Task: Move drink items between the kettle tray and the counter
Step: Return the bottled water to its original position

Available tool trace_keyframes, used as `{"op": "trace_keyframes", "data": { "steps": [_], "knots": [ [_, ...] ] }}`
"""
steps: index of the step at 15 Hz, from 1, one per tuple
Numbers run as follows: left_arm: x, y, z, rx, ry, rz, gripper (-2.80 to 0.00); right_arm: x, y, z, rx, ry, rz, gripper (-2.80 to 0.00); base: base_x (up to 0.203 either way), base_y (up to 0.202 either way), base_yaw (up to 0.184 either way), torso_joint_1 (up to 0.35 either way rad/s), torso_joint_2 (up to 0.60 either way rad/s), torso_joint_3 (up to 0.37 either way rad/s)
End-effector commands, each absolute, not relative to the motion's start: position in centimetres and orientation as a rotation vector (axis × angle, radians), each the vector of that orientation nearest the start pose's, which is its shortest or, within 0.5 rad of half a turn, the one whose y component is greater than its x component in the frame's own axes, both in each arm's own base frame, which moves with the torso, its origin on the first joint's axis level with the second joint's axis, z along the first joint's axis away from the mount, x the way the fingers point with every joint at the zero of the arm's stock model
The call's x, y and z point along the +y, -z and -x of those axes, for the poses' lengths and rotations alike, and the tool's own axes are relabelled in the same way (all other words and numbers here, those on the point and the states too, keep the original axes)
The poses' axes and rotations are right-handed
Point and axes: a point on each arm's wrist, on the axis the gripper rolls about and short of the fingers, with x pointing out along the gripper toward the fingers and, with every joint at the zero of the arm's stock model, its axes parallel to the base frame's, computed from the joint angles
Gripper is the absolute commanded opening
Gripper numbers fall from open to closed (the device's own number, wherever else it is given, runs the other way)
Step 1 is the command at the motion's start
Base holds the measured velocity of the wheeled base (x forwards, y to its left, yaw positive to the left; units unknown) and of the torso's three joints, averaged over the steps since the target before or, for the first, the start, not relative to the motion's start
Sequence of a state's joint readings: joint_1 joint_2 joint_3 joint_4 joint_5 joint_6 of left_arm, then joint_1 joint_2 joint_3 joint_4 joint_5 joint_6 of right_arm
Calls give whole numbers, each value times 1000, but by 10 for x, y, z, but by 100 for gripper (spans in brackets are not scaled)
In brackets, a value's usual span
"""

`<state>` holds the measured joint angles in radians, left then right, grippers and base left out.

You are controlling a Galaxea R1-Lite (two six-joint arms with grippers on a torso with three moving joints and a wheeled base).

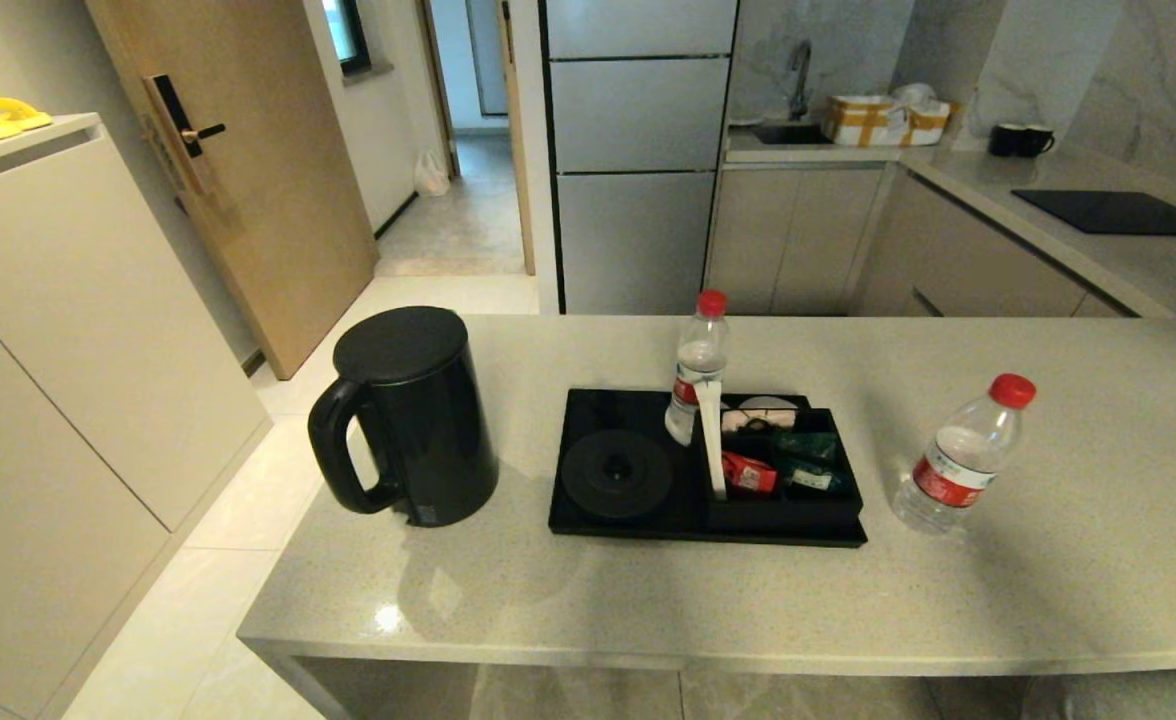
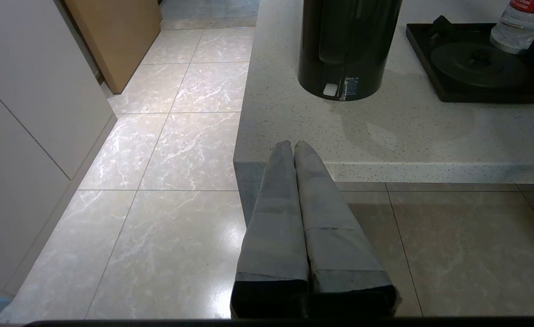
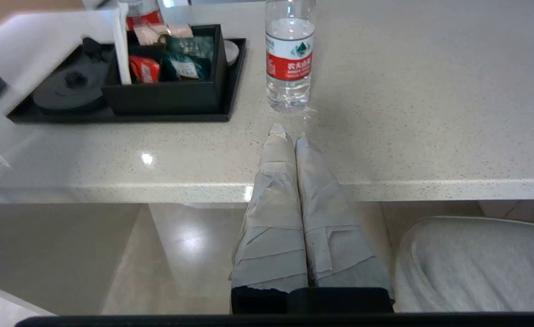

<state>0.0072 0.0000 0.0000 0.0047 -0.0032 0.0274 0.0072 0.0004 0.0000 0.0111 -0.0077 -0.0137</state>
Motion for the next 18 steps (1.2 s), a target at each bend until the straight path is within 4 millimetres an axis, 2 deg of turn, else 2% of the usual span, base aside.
{"op": "trace_keyframes", "data": {
  "steps": [1,3,4,6,7,8,9,10,12,14,18],
  "knots": [
    [0,-75,23,8,-4,-29,-280,0,-74,23,15,-2,35,-280,0,0,0,0,0,0],
    [0,-75,23,8,-4,-28,-280,0,-77,23,20,-1,38,-280,0,0,0,0,0,0],
    [0,-75,23,8,-4,-28,-280,0,-91,24,25,0,36,-280,0,0,0,0,0,0],
    [0,-75,23,8,-4,-28,-280,0,-153,23,3,4,-29,-280,0,0,0,0,0,0],
    [0,-75,23,8,-4,-29,-280,0,-195,18,-3,12,-86,-280,0,0,0,0,0,0],
    [0,-75,23,8,-4,-28,-280,-1,-227,13,9,24,-126,-280,0,0,0,0,0,0],
    [0,-75,23,8,-4,-29,-280,-1,-252,4,70,38,-162,-280,0,0,0,0,0,0],
    [0,-75,23,8,-4,-28,-280,-1,-266,-16,218,61,-198,-280,0,0,0,0,0,0],
    [0,-75,23,8,-4,-29,-280,-1,-267,-63,474,92,-255,-280,0,0,0,0,0,0],
    [0,-75,23,8,-4,-28,-280,1,-241,-112,691,91,-295,-280,0,0,0,0,0,0],
    [0,-75,23,8,-4,-28,-280,2,-189,-180,919,107,-337,-280,0,0,0,0,0,0]
  ]
}}
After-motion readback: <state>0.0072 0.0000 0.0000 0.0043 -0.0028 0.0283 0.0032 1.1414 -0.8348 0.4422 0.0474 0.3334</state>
